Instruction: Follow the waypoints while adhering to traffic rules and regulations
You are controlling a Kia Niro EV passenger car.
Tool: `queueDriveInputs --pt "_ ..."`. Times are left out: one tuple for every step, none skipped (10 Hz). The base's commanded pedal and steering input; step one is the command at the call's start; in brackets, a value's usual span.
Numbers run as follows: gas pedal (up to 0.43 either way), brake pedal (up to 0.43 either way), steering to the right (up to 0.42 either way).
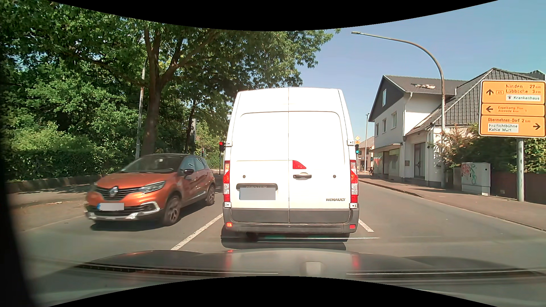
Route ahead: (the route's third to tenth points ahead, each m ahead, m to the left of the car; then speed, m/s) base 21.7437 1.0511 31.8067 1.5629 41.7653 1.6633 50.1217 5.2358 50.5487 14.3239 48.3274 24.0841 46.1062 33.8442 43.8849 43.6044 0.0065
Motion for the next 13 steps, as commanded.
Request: queueDriveInputs --pt "0.000 0.006 0.000" --pt "0.000 0.000 0.000" --pt "0.000 0.006 0.001" --pt "0.000 0.006 0.001" --pt "0.000 0.006 0.000" --pt "0.000 0.006 0.001" --pt "0.000 0.006 0.001" --pt "0.000 0.006 0.000" --pt "0.000 0.006 0.001" --pt "0.000 0.006 0.001" --pt "0.000 0.006 0.000" --pt "0.000 0.006 0.000" --pt "0.000 0.006 0.001"
